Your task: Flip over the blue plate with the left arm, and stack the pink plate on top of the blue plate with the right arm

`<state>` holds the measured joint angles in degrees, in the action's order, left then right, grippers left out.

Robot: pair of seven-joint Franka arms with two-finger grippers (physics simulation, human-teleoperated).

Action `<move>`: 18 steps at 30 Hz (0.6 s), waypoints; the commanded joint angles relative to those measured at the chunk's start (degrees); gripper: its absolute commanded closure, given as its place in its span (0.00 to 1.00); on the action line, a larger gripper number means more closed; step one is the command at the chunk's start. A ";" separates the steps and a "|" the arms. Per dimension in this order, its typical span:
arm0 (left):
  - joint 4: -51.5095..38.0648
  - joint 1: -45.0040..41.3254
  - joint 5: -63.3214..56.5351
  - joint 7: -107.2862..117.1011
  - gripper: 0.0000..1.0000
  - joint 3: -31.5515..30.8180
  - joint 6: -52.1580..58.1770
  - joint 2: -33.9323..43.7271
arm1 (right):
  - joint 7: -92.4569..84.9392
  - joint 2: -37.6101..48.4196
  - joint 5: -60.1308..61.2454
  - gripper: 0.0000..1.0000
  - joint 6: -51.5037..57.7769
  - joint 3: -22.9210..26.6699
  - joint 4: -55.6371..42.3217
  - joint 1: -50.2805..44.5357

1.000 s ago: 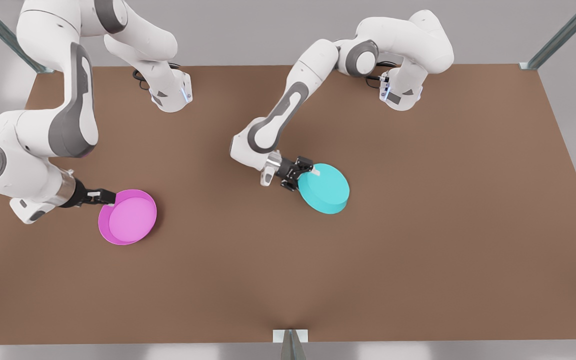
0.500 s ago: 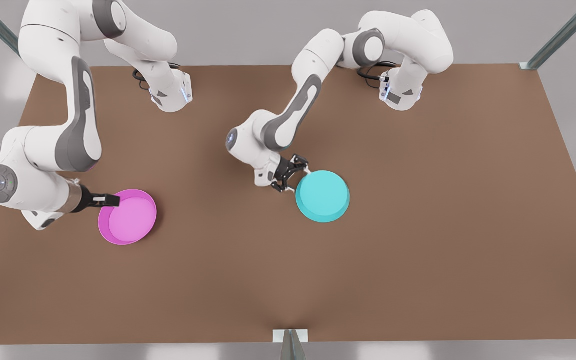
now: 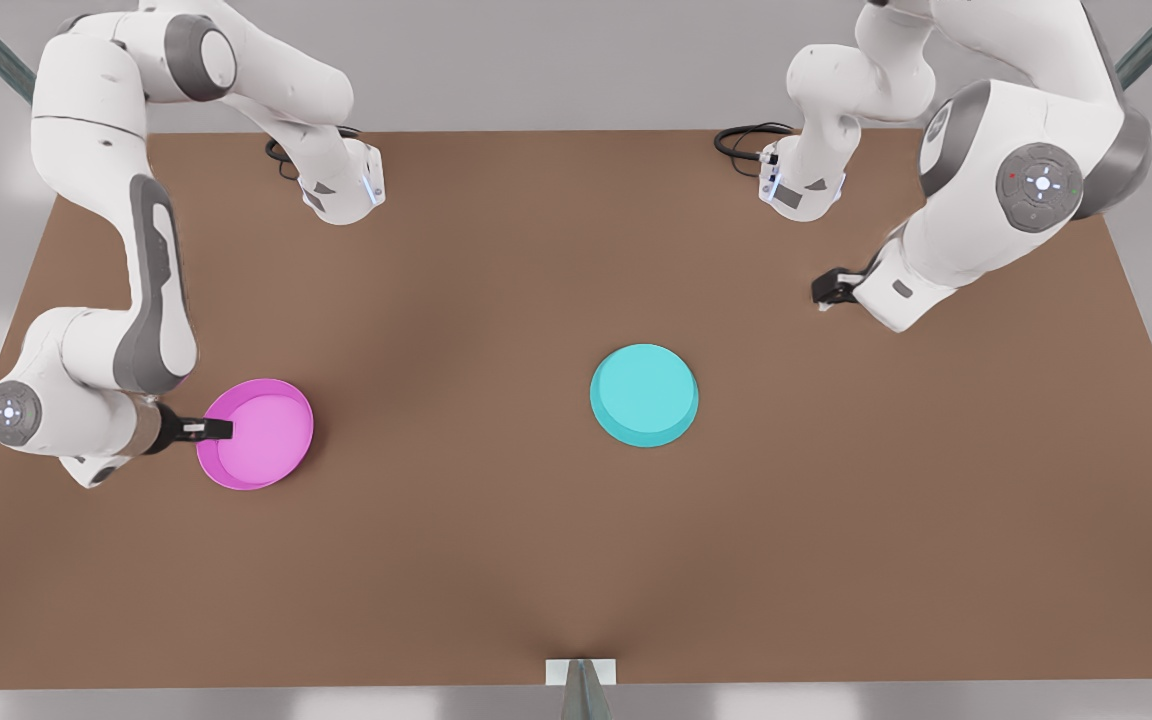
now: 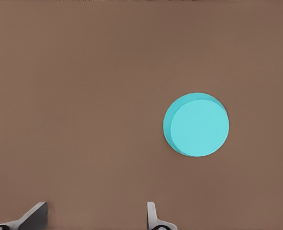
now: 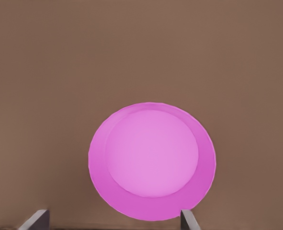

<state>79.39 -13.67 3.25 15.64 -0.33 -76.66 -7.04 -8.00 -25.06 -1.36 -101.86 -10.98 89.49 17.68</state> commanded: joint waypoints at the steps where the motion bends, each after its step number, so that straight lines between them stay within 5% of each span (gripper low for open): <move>1: -0.64 -0.83 -1.66 0.17 0.00 -0.02 0.19 -0.08 | -0.78 0.01 0.04 0.00 0.08 -2.01 0.07 2.25; 5: -1.61 -1.00 -0.96 0.18 0.00 -0.46 2.74 0.27 | -6.76 -6.67 -0.31 0.00 -1.06 -17.05 -0.81 21.61; 18: -2.84 -0.83 -0.61 -0.18 0.00 0.07 2.39 -1.13 | -20.48 -11.50 -6.64 0.00 -20.83 -16.96 8.85 25.39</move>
<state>76.55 -14.30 2.82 15.49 -0.26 -74.35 -8.18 -28.40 -36.54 -7.95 -122.92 -28.07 98.78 43.23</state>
